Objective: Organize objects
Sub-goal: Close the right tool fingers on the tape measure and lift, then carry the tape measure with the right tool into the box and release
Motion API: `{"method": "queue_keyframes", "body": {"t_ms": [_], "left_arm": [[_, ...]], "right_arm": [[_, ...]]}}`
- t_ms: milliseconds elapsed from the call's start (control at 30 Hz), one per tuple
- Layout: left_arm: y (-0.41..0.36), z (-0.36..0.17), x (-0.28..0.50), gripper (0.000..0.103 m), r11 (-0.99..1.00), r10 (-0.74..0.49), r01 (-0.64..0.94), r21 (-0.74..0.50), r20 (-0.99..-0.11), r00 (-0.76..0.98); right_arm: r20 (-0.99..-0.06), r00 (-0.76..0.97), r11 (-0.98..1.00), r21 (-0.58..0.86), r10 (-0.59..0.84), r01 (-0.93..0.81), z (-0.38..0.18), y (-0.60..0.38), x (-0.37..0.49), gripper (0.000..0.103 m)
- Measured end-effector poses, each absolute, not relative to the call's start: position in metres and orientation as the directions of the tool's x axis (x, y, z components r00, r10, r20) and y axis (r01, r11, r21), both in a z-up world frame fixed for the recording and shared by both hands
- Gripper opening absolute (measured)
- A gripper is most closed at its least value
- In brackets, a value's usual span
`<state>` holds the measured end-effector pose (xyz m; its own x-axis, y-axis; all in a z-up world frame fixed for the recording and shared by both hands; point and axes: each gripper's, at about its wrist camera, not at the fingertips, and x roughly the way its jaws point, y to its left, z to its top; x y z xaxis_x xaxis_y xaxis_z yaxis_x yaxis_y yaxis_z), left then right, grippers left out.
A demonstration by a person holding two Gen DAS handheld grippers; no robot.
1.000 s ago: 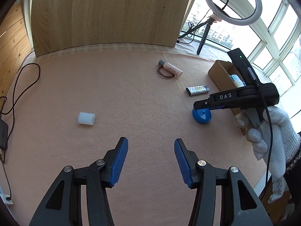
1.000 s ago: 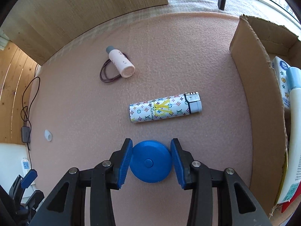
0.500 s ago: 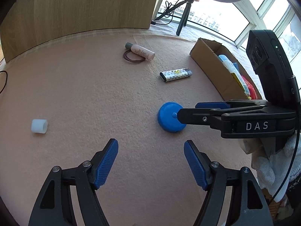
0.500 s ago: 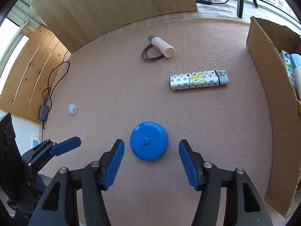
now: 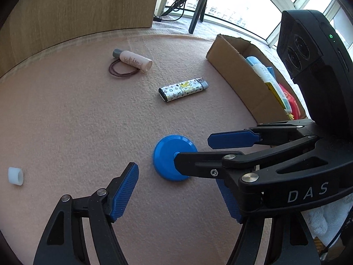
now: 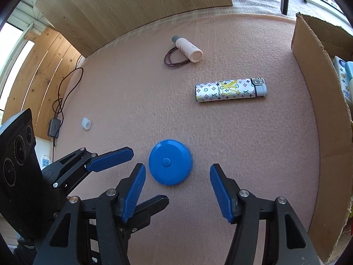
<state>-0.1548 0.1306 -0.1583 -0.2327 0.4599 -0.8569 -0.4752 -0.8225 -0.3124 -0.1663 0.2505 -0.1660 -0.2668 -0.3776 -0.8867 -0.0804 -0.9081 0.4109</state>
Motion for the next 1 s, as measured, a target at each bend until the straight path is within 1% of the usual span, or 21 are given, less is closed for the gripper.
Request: {"method": "queue_keyframes", "body": {"t_ms": [67,200,233,267,333,433,667,833,1000], "left_arm": [[0.133,-0.159,-0.156,0.071,-0.815,0.474,-0.477,-0.329,-0.852,-0.222],[0.137,-0.160,-0.158,0.058,-0.811,0.478,-0.477,-0.338,-0.853,-0.210],[0.136,-0.160,-0.159,0.055,-0.810,0.482,-0.476,-0.343,-0.851,-0.208],[0.136,-0.160,-0.159,0.054,-0.809,0.485,-0.473,-0.347,-0.850,-0.206],[0.136,-0.160,-0.159,0.053,-0.811,0.482,-0.473,-0.344,-0.851,-0.208],[0.136,-0.160,-0.158,0.051,-0.813,0.478,-0.474,-0.339,-0.852,-0.212],[0.142,-0.149,-0.154,0.050,-0.813,0.474,-0.486,-0.321,-0.849,-0.234],[0.159,-0.125,-0.154,0.050,-0.801,0.478,-0.527,-0.284,-0.833,-0.278],[0.189,-0.094,-0.163,0.050,-0.778,0.498,-0.577,-0.250,-0.806,-0.321]], "right_arm": [[-0.880,-0.254,-0.896,0.435,-0.402,-0.090,-0.169,0.252,-0.170,0.057],[-0.876,-0.228,-0.885,0.455,-0.425,-0.102,-0.175,0.253,-0.175,0.056],[-0.875,-0.224,-0.884,0.457,-0.428,-0.098,-0.175,0.253,-0.176,0.052],[-0.872,-0.220,-0.880,0.464,-0.436,-0.096,-0.176,0.253,-0.176,0.046],[-0.868,-0.205,-0.872,0.478,-0.451,-0.104,-0.179,0.253,-0.177,0.040],[-0.868,-0.201,-0.870,0.481,-0.455,-0.111,-0.182,0.255,-0.177,0.039],[-0.860,-0.223,-0.862,0.492,-0.459,-0.121,-0.178,0.261,-0.174,0.038],[-0.848,-0.265,-0.854,0.504,-0.460,-0.130,-0.164,0.275,-0.169,0.037],[-0.833,-0.335,-0.854,0.503,-0.439,-0.132,-0.135,0.300,-0.167,0.037]]}}
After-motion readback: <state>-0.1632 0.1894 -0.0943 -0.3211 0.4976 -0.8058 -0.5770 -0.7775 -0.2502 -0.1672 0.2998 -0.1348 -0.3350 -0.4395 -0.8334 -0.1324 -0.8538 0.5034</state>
